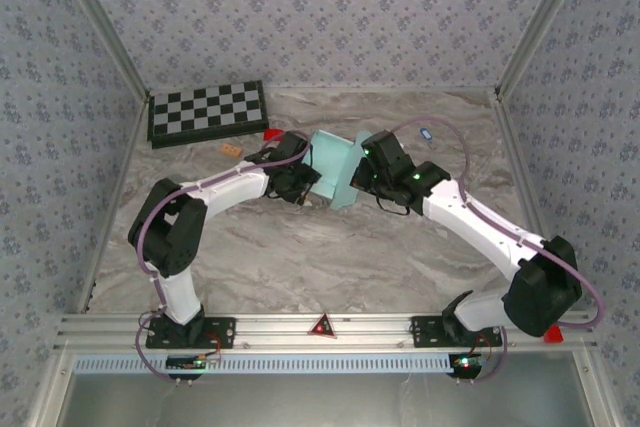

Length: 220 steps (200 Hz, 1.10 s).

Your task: Fold the paper box

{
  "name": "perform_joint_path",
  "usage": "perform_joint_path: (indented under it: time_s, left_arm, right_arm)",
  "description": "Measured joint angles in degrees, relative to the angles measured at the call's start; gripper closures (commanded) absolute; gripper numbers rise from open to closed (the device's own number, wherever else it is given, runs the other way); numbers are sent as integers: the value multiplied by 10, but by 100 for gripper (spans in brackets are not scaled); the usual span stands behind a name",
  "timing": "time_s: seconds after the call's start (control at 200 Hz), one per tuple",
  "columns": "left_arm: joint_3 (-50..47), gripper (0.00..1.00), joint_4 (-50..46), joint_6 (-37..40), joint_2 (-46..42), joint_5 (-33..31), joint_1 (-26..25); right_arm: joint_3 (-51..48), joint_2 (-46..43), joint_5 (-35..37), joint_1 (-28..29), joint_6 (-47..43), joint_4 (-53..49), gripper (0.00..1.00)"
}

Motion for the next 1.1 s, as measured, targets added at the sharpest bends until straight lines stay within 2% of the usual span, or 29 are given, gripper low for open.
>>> perform_joint_path:
  time_s: [0.115, 0.325, 0.355, 0.45, 0.56, 0.755, 0.905, 1.099]
  left_arm:
    - [0, 34, 2, 10, 0, 11, 0]
    - [0, 23, 10, 37, -1, 18, 0]
    - [0, 18, 9, 41, -3, 18, 0]
    - [0, 17, 5, 62, -17, 12, -1]
    - [3, 16, -12, 112, -58, -27, -11]
    - [20, 15, -44, 219, -134, -98, -26]
    - [17, 14, -63, 320, -165, -144, -23]
    - [0, 14, -83, 454, -190, -149, 6]
  right_arm:
    - [13, 7, 10, 0, -3, -21, 100]
    - [53, 26, 12, -14, -32, -59, 100]
    - [59, 30, 12, -18, -39, -64, 100]
    - [77, 39, 11, -33, -63, -83, 100]
    - [98, 45, 8, -50, -103, -99, 100]
    - [146, 56, -27, -77, -226, -124, 100]
    - [201, 86, -81, -89, -354, -160, 100]
    - [296, 137, -127, -94, -519, -246, 100]
